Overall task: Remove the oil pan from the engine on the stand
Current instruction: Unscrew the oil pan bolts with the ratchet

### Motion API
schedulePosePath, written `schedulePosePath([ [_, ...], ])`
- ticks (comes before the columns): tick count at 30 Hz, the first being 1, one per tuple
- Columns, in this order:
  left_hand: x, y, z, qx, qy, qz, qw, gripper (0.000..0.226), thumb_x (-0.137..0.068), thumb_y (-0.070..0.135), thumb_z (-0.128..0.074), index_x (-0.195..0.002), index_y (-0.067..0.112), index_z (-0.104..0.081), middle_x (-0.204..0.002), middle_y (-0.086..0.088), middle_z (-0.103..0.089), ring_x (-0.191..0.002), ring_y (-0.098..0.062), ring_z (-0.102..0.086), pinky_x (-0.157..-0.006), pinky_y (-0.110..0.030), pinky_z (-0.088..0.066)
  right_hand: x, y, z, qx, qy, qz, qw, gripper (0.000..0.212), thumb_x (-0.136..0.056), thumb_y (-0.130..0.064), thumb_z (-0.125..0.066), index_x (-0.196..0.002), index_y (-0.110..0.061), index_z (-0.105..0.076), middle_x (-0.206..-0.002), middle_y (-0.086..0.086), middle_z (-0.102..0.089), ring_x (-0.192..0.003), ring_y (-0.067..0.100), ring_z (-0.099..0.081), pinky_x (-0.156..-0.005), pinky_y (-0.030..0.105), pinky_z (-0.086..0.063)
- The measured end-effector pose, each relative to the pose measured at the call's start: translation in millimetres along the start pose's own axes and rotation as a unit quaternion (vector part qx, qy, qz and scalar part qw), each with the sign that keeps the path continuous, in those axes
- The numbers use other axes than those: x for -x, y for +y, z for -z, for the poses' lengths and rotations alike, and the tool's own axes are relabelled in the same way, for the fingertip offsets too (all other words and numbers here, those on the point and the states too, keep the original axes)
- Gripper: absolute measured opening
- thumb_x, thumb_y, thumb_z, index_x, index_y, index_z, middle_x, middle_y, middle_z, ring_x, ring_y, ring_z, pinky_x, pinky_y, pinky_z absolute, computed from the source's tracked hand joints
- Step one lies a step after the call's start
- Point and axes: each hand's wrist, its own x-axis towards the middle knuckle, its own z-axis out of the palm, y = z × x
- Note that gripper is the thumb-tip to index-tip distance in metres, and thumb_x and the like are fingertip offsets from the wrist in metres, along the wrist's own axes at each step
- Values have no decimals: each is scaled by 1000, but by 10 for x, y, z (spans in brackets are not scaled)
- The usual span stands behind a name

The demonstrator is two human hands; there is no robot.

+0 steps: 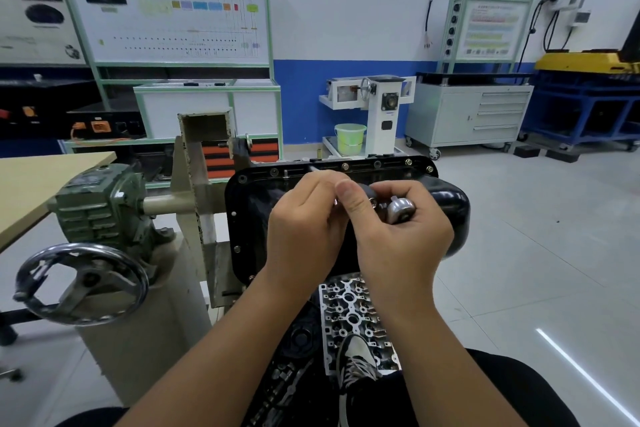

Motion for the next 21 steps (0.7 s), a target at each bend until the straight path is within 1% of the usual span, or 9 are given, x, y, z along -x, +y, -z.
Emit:
schedulePosePath([
  [2,-16,1,3,-16,-18,0,1000,13,-99,6,-64,-104,2,-76,-106,-6,-75,-95,-20,-72,-71,-43,-58,-26,3,21,9,3,23,1000,30,-71,-54,-85,-80,-30,-70,-72,-9,-68,-67,15,-65,-66,33,-56],
  [5,-55,3,38,-42,-84,-29,995,26,-103,12,-55,-120,7,-74,-123,-3,-74,-104,-20,-73,-66,-45,-56,-89,38,72,20,11,78,997,21,-78,-37,-87,-88,-25,-72,-81,-10,-72,-75,11,-69,-73,26,-56],
  [8,-75,21,57,-52,-107,-27,993,27,-101,6,-54,-115,6,-76,-116,-2,-76,-97,-23,-74,-60,-46,-51,-129,110,119,31,-6,123,992,11,-84,-19,-84,-84,-15,-73,-82,-8,-71,-78,11,-69,-73,23,-53],
  [10,-80,19,63,-26,-108,-4,994,24,-99,2,-56,-112,4,-76,-111,-5,-76,-92,-26,-74,-64,-49,-54,-114,133,121,24,-23,137,990,11,-84,-15,-82,-83,-9,-73,-81,-4,-71,-77,13,-69,-73,23,-52],
  [12,-90,21,79,-9,-126,6,992,24,-98,2,-58,-116,5,-75,-113,-4,-75,-92,-27,-73,-67,-50,-55,-91,136,111,26,-29,149,988,13,-84,-16,-82,-83,-7,-73,-80,-2,-71,-77,13,-68,-74,21,-50],
  [14,-104,27,107,-16,-148,-8,989,30,-96,5,-56,-120,7,-74,-119,-2,-74,-96,-24,-73,-67,-48,-53,-91,133,111,27,-23,143,989,13,-83,-16,-82,-82,-9,-71,-80,-3,-70,-76,13,-67,-73,22,-50],
  [17,-115,4,133,-35,-163,-50,985,35,-95,9,-50,-121,4,-73,-121,-5,-74,-99,-23,-73,-63,-45,-49,-109,141,121,18,-18,116,993,15,-78,-12,-84,-81,-12,-69,-80,-3,-69,-76,17,-67,-71,33,-55],
  [19,-108,-30,142,-32,-158,-62,985,35,-96,7,-51,-122,0,-72,-121,-9,-74,-102,-27,-73,-65,-47,-52,-111,145,118,22,-19,111,993,15,-75,-9,-83,-81,-11,-69,-79,-2,-69,-76,18,-66,-70,37,-55],
  [21,-89,-45,142,-25,-153,-59,986,31,-96,3,-54,-121,-2,-72,-119,-12,-74,-104,-29,-73,-68,-50,-55,-105,141,116,33,-21,114,993,15,-74,-9,-82,-80,-10,-69,-79,-1,-68,-76,18,-66,-71,37,-55],
])
